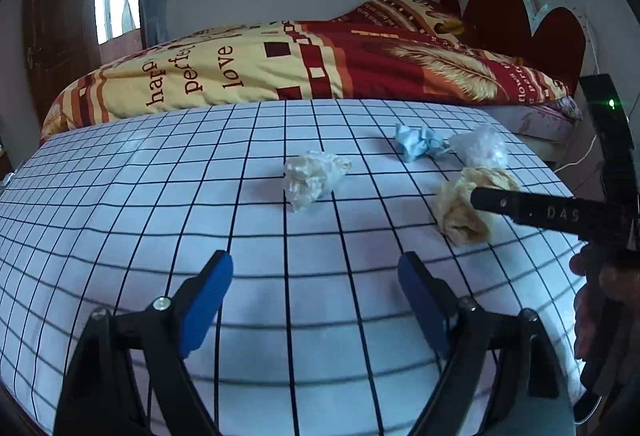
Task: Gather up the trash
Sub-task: 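Grasp the white tissue with the left tool while the right tool grasps the beige cloth, then carry the tissue and beige cloth over the black bucket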
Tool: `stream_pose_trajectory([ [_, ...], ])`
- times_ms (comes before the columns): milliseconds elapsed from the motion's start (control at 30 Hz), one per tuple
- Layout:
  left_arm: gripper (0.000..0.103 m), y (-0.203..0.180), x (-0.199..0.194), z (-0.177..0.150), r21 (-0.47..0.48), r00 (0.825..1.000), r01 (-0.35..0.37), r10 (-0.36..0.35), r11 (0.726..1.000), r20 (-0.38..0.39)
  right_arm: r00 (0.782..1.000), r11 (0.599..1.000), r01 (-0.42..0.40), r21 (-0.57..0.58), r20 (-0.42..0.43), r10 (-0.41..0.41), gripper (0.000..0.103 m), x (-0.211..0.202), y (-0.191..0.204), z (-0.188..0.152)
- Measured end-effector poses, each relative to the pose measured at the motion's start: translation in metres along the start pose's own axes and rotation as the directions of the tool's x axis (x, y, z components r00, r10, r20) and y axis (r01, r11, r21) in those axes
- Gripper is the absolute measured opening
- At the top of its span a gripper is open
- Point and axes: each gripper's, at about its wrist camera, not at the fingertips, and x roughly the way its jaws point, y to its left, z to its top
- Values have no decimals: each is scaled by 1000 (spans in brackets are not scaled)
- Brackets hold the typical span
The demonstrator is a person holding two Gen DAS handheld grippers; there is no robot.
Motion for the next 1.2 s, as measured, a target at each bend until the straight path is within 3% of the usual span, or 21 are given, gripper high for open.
stream_pose_trajectory([
  [67,82,7,19,11,-8,1000,5,-6,1000,-24,1000,1000,5,-9,-17,-5,64,13,2,5],
  [233,76,8,59,36,29,997,21,-19,999,-70,1000,999,-9,-38,-20,9,53,29,4,14],
  [467,66,1,100,52,53,983,55,-45,997,-178,999,998,-30,-53,-31,29,51,39,6,21],
  [567,43,-7,103,53,71,980,76,-61,995,-188,999,997,-40,-63,-35,38,43,40,8,22],
  [600,36,-11,101,52,77,980,87,-72,993,-186,998,997,-46,-65,-37,44,41,39,8,21],
  [667,35,-14,93,51,70,981,104,-90,992,-173,998,996,-57,-70,-31,55,33,35,9,20],
  [733,34,-19,76,45,82,986,105,-93,991,-141,998,995,-60,-84,-17,59,31,25,8,16],
  [1200,34,-50,-26,3,108,989,139,-133,984,-57,992,990,-91,-103,82,100,31,-69,-18,-37],
])
